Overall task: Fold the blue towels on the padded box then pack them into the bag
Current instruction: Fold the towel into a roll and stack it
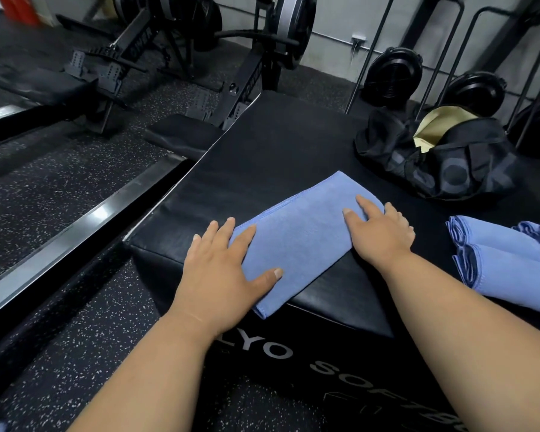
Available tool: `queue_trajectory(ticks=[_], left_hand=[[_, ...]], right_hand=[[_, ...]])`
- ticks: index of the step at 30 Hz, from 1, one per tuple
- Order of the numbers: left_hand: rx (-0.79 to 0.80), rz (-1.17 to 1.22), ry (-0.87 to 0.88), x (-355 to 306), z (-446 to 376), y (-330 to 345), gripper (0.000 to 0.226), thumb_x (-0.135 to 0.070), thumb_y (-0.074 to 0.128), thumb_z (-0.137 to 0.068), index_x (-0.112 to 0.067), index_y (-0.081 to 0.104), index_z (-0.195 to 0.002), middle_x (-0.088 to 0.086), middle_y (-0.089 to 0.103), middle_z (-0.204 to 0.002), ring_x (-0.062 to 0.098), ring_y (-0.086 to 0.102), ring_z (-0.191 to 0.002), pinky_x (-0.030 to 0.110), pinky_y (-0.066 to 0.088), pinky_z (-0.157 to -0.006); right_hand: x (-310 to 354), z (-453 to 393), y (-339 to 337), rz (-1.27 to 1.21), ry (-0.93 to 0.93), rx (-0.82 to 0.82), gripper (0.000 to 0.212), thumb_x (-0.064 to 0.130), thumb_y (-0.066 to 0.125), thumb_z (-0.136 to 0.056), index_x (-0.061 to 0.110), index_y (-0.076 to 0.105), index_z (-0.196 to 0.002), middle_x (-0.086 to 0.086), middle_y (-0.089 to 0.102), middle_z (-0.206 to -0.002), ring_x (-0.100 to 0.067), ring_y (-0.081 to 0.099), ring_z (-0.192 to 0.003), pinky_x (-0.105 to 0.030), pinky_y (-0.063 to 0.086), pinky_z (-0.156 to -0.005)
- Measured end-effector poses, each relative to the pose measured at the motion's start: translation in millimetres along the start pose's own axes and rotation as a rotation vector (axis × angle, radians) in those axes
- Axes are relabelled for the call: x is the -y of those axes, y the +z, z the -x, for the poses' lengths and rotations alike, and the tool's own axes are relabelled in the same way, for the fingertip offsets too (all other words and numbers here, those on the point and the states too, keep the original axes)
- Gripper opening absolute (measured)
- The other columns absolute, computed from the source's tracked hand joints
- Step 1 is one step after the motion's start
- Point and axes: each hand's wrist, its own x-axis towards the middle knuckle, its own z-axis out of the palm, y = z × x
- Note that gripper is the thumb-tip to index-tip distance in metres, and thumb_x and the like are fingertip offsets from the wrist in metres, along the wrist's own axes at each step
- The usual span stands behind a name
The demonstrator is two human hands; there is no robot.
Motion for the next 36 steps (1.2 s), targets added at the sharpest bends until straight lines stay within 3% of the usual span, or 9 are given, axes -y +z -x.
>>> queue_trajectory(ticks=[4,8,15,17,19,21,28,32,36], left_hand=[[-0.030,0.054,0.037,7.5,2.8,-1.8,0.076,-0.074,0.042,-0.094,-0.039,0.034,-0.161,-0.005,0.019,-0.173,0.019,0.005,-0.162,0.041,0.002,-0.131],[-0.131,0.145,0.029,15.2,0.8,-4.4,0.060,-0.048,0.047,-0.087,-0.033,0.059,-0.144,-0.004,0.047,-0.157,0.018,0.033,-0.151,0.033,0.022,-0.124],[-0.179,0.140,0.046,19.0,-0.3,6.1,0.063,-0.068,0.046,-0.086,-0.039,0.061,-0.140,-0.006,0.049,-0.153,0.016,0.034,-0.148,0.042,0.028,-0.122],[-0.194,0.136,0.059,18.7,-0.1,7.4,0.060,-0.070,0.046,-0.088,-0.042,0.062,-0.138,-0.005,0.048,-0.153,0.018,0.035,-0.148,0.044,0.027,-0.120],[-0.179,0.125,0.065,17.6,1.0,9.1,0.058,-0.069,0.043,-0.090,-0.044,0.060,-0.140,-0.005,0.043,-0.158,0.021,0.031,-0.151,0.045,0.022,-0.121],[-0.159,0.110,0.067,18.0,0.5,11.4,0.058,-0.070,0.041,-0.092,-0.047,0.056,-0.143,-0.006,0.037,-0.163,0.023,0.025,-0.153,0.045,0.016,-0.122],[-0.187,0.053,0.072,16.7,-5.4,11.6,0.055,-0.069,0.048,-0.091,-0.050,0.055,-0.142,-0.012,0.041,-0.157,0.018,0.029,-0.148,0.041,0.016,-0.119],[-0.210,0.083,0.077,13.3,-11.6,9.5,0.052,-0.065,0.060,-0.083,-0.050,0.061,-0.133,-0.021,0.045,-0.142,0.011,0.035,-0.138,0.033,0.016,-0.110],[-0.222,0.082,0.082,12.5,-15.3,7.8,0.049,-0.065,0.064,-0.081,-0.050,0.062,-0.128,-0.026,0.044,-0.132,0.008,0.036,-0.131,0.032,0.016,-0.106]], right_hand=[[-3.0,-9.0,1.7,-0.080,-0.079,-0.162,0.038,0.050,0.046,-0.102,0.044,0.059,-0.137,-0.004,0.048,-0.139,-0.030,0.043,-0.127,-0.045,0.028,-0.114],[-3.4,-30.4,1.5,-0.316,-0.174,-0.169,0.031,0.017,0.048,-0.099,0.041,0.067,-0.099,0.003,0.047,-0.121,-0.025,0.057,-0.111,-0.044,0.046,-0.106],[32.0,-87.5,3.1,-0.281,-0.412,-0.165,0.031,0.007,0.053,-0.101,0.030,0.070,-0.090,-0.010,0.056,-0.113,-0.024,0.066,-0.078,-0.039,0.059,-0.087],[46.5,-100.4,4.4,-0.300,-0.419,-0.167,0.025,0.007,0.055,-0.103,0.024,0.072,-0.096,-0.007,0.053,-0.118,-0.010,0.062,-0.073,-0.017,0.056,-0.078],[60.3,-115.0,6.2,-0.339,-0.402,-0.151,0.019,0.007,0.058,-0.102,0.016,0.075,-0.103,-0.007,0.052,-0.125,-0.006,0.059,-0.077,0.001,0.042,-0.066],[72.1,-131.8,9.7,-0.386,-0.383,-0.128,0.021,0.011,0.062,-0.097,0.027,0.076,-0.099,-0.009,0.059,-0.126,-0.013,0.065,-0.089,0.002,0.042,-0.069],[82.0,-151.0,9.5,-0.535,-0.370,-0.132,0.036,0.020,0.071,-0.094,0.021,0.072,-0.130,0.003,0.052,-0.132,-0.005,0.055,-0.114,-0.016,0.040,-0.104],[73.7,-135.6,7.6,-0.596,-0.389,-0.122,0.046,0.037,0.067,-0.094,0.016,0.070,-0.135,-0.007,0.060,-0.141,-0.015,0.057,-0.130,-0.032,0.044,-0.116],[51.1,-75.7,12.8,-0.339,-0.531,-0.030,0.055,0.049,0.068,-0.094,0.036,0.058,-0.146,-0.008,0.025,-0.171,-0.025,0.025,-0.155,-0.035,0.019,-0.127]])
